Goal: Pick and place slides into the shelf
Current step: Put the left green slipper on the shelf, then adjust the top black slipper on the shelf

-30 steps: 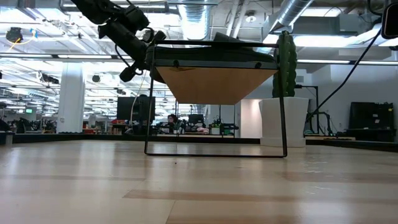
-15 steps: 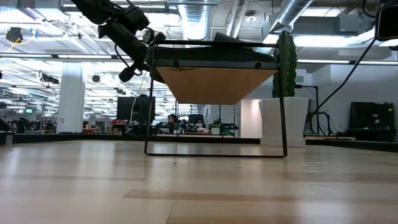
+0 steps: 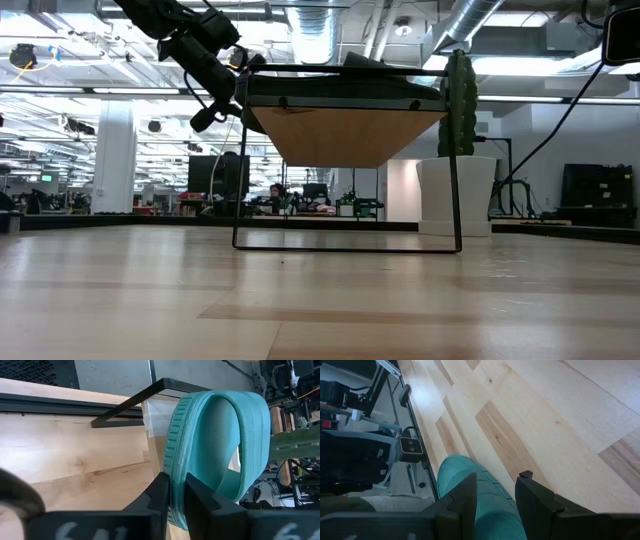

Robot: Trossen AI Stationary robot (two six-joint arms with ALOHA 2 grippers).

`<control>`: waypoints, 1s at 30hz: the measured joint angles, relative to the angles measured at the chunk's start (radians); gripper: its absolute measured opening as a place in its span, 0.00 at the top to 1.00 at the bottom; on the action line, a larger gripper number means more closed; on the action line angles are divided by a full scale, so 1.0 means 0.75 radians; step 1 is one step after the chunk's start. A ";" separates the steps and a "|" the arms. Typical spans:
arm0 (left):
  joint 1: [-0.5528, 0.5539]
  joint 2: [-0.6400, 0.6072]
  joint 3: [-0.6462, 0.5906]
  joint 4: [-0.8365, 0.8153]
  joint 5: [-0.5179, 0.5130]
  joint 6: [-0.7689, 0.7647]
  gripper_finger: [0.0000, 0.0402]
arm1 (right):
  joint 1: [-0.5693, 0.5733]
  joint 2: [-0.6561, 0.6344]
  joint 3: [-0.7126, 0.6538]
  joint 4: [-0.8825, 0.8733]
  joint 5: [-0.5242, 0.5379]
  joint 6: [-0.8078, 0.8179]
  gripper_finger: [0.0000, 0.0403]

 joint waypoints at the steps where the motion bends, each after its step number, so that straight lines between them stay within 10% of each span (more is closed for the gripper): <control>1: 0.000 0.000 0.000 0.001 0.000 0.010 0.93 | 0.000 0.000 0.000 0.000 0.000 0.000 0.70; 30: -0.024 0.001 0.000 0.083 -0.061 0.110 0.73 | 0.000 0.000 0.000 0.009 0.000 0.000 0.70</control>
